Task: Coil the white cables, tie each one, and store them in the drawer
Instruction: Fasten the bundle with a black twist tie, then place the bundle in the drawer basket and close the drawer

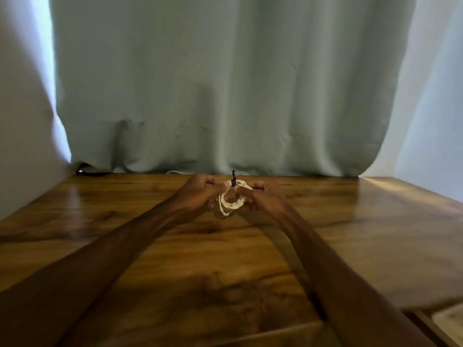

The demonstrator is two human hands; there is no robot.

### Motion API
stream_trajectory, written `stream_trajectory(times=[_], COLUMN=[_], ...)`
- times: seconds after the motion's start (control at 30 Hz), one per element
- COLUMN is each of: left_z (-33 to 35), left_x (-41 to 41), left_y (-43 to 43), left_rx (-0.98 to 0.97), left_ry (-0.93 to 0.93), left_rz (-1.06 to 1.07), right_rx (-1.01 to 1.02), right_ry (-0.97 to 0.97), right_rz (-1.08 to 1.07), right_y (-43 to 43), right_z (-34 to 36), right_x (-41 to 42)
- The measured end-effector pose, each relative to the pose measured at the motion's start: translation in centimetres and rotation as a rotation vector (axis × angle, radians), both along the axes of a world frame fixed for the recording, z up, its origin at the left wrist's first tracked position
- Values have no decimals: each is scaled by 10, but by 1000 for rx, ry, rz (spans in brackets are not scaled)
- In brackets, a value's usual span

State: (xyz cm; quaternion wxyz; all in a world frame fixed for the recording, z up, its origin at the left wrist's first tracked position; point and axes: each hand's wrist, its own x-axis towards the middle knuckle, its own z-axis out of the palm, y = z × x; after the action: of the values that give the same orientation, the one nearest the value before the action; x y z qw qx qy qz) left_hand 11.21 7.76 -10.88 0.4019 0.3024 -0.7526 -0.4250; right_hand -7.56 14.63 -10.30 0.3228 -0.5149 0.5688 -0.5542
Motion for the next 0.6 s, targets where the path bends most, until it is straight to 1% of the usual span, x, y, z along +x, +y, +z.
stream_trajectory(times=[0.1,0.17,0.23,0.4,0.5,0.6], left_z=[1,6,13,33,37,30], left_x=[-16,-33,-53,-115,-159,-209], left_y=[14,29,44,82,109,133], left_rx=[-68,-112,-150,-219,-317,-399], left_ry=[-84,-87,-94,-165,-200,-274], left_rz=[0,0,-48,-153,-131,-95], right_rx=[44,64,60,37,63,107], right_ry=[-38,-57,-53,-7,-40,-77], right_rz=[4,-3,-27,-181,-276,-396], right_y=[33,61,87,140,174,215], right_z=[3,8,12,20,23,23], right_x=[-18,-31,-48,-105,-139,-173])
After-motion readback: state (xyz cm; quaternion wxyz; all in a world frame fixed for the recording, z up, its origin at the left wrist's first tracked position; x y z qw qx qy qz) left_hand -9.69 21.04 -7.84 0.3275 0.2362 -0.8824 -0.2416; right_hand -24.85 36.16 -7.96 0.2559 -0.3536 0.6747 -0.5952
